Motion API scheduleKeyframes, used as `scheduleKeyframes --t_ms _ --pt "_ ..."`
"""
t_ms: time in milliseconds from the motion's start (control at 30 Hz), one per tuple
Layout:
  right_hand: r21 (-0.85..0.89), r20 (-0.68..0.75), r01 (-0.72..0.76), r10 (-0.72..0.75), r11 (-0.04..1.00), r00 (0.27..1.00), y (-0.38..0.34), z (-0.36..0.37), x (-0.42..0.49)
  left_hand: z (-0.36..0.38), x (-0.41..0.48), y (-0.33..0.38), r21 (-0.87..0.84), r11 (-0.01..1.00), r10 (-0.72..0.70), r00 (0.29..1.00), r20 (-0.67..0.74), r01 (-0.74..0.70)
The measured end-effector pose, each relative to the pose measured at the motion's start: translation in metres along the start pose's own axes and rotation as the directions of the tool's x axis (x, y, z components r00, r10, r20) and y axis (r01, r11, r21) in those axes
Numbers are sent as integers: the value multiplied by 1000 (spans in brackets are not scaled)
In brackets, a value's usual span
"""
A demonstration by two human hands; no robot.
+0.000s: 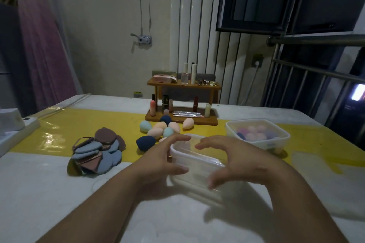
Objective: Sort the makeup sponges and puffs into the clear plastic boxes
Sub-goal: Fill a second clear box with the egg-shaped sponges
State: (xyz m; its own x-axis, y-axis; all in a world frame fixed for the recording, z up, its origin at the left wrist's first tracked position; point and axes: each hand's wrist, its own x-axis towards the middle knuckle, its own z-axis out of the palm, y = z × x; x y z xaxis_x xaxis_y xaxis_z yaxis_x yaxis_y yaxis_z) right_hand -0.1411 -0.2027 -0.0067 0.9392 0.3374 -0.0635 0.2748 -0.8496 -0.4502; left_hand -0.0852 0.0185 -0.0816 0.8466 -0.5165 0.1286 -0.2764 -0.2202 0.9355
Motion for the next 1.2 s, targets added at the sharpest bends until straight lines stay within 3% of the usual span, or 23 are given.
scheduleKeyframes --t_ms 67,167,367,467,600,833,900,1033,1100,1200 --pt "-61 50 -13 16 998 999 0 0 -4 0 2 1 32 999 10 1000 -2 -10" --pt "-67 6 -14 15 998 1000 -3 -2 -5 -1 2 1 10 1000 5 1000 18 -5" --pt "157 -297 75 -26 985 955 6 -5 -4 1 4 -2 -83 996 -22 998 59 27" --pt "204 -512 175 -48 963 858 8 -6 -3 -1 6 -5 -52 997 -56 998 32 58" --pt "206 -770 218 21 954 638 11 -5 2 -5 6 -2 -68 994 -85 996 -25 84" --pt "197 -918 294 70 935 391 28 -1 17 -5 4 -3 93 993 -77 994 72 71" --pt "183 -935 302 71 936 349 33 1 20 -6 4 -5 47 997 -70 991 110 65" --pt "170 -959 239 104 956 265 42 0 25 -1 1 -8 -331 933 -92 983 158 141" --pt "187 -954 219 123 958 275 49 -1 28 2 0 -7 -357 924 -97 987 129 138" --pt "252 -932 170 192 953 306 54 0 30 4 1 -2 -252 962 -90 993 73 106"
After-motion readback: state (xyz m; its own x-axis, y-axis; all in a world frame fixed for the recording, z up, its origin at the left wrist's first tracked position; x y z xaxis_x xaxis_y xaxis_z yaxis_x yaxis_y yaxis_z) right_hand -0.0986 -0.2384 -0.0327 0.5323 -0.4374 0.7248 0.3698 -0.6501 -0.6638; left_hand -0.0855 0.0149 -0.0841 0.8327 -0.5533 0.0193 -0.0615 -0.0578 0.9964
